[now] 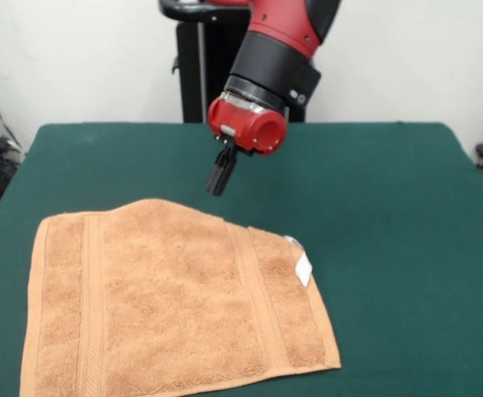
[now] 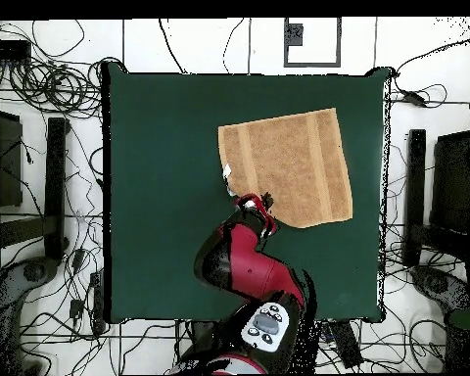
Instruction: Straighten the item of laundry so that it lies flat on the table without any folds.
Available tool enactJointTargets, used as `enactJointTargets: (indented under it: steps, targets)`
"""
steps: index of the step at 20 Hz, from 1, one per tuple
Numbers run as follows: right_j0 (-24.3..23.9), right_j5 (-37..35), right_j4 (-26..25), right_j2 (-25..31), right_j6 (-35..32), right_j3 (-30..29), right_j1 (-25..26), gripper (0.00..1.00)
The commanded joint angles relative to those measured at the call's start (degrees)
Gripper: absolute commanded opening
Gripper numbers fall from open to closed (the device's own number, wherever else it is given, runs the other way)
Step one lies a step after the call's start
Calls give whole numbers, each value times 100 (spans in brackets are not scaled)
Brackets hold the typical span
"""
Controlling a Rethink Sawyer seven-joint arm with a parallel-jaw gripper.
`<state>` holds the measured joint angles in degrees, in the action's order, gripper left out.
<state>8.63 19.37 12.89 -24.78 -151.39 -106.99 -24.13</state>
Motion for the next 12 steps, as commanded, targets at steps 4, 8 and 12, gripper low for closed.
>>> enactJointTargets:
  steps: [4,8,12]
  targets:
    - [28,480,530,825,-1398,-496,389,0]
    - [-86,651,565,991,-1545,-599,383,0]
    - [-129,831,691,1105,-1658,-639,434,0]
